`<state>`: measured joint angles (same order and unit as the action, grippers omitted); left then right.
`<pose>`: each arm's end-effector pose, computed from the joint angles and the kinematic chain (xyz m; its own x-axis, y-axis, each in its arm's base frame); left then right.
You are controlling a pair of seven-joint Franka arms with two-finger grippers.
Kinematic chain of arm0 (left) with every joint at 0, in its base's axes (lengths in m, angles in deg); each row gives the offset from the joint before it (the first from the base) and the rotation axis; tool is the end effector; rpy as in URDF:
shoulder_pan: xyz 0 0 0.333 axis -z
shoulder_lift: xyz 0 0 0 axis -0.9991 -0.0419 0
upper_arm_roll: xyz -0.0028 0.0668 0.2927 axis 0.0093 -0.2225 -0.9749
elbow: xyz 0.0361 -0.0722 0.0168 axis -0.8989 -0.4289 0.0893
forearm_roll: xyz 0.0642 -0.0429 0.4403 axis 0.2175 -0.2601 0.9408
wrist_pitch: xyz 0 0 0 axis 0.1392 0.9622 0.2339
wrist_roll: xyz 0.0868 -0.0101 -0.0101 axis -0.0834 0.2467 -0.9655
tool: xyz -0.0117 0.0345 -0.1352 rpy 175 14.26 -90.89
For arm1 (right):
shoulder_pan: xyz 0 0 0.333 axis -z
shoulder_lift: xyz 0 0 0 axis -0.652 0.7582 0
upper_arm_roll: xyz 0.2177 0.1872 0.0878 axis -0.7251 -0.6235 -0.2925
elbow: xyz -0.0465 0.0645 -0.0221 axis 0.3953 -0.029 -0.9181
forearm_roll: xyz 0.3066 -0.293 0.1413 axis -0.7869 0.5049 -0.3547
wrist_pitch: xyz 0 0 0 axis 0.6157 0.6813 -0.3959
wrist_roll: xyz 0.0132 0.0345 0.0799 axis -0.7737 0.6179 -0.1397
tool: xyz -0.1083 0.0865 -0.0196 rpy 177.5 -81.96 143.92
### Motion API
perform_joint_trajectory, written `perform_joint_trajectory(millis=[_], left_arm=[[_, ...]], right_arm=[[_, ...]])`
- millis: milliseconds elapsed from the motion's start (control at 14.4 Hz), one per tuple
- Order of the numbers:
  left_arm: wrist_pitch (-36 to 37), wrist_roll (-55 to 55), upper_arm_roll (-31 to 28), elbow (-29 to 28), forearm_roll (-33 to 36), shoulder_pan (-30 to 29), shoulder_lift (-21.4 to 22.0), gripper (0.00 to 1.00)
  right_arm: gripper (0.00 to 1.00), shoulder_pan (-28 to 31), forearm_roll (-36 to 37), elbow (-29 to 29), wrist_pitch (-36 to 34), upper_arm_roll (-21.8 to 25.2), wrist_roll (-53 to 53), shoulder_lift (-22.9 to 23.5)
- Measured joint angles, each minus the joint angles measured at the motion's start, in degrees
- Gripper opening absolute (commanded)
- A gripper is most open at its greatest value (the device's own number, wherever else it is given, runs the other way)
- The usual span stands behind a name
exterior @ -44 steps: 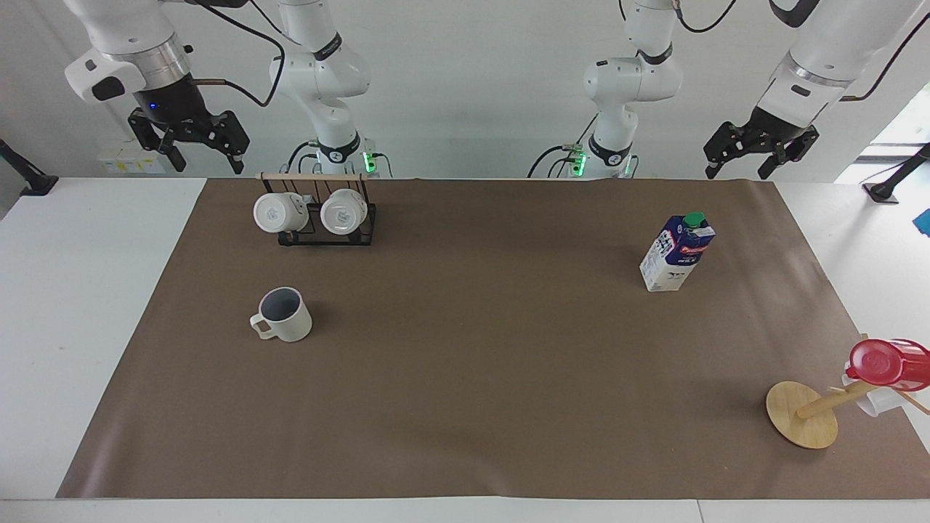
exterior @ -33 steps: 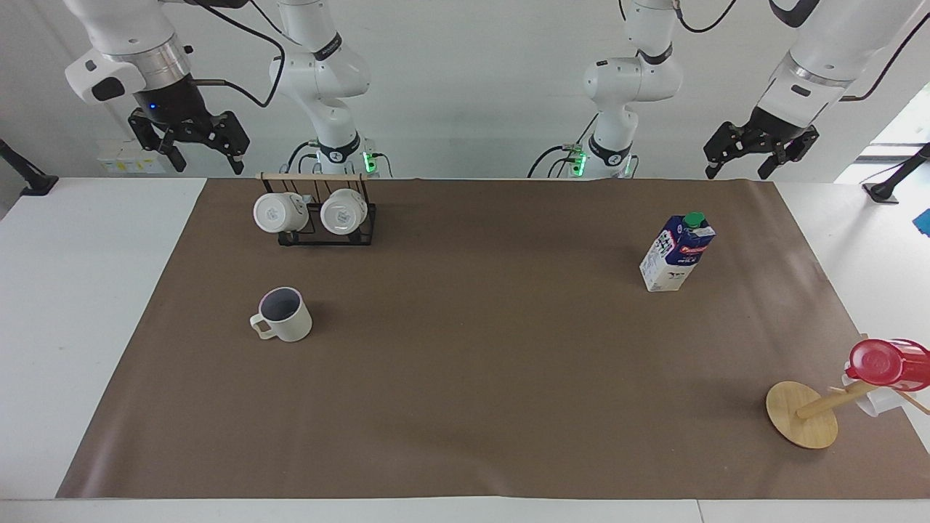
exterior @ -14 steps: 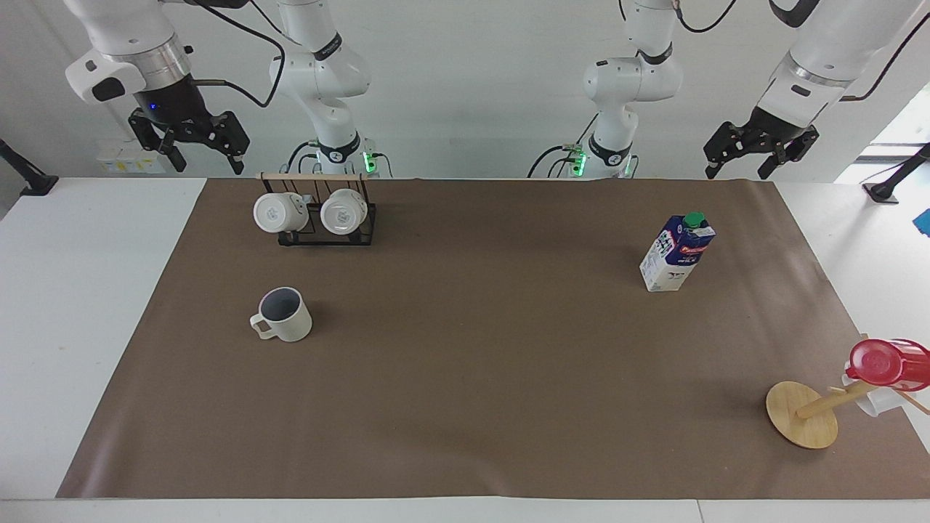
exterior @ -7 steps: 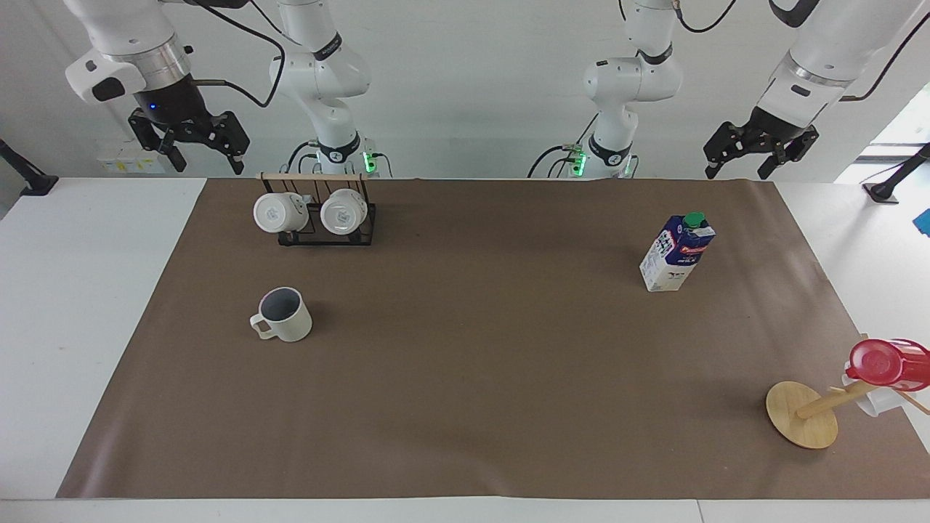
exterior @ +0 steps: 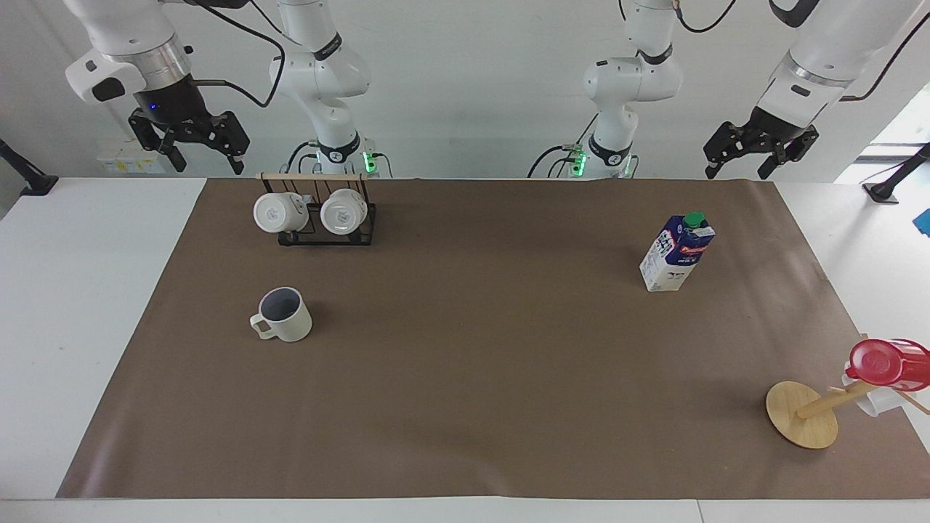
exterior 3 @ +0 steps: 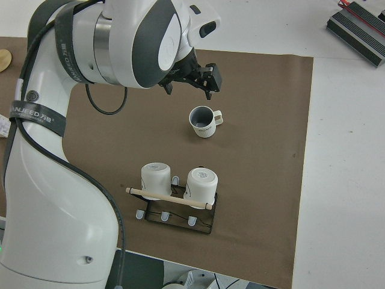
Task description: Place cup and milk on table
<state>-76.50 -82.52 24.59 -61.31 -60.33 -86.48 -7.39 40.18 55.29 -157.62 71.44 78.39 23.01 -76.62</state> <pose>0.5689 -0.0248 0.6028 0.9981 -0.0441 -0.0429 -0.0431 -0.9988 0.0241 0.5810 -0.0464 0.6184 0.9983 -0.0575 0.0056 -0.0576 -0.9982 0.0163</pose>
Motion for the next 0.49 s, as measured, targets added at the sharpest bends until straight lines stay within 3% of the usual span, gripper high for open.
perform_joint_trajectory(millis=[486], left_arm=[[0.0, 0.0, 0.0, 0.0, 0.0, 0.0, 0.0, 1.00]], right_arm=[[1.00, -0.8, -0.1, -6.4, 7.7, -0.1, 0.0, 0.2]])
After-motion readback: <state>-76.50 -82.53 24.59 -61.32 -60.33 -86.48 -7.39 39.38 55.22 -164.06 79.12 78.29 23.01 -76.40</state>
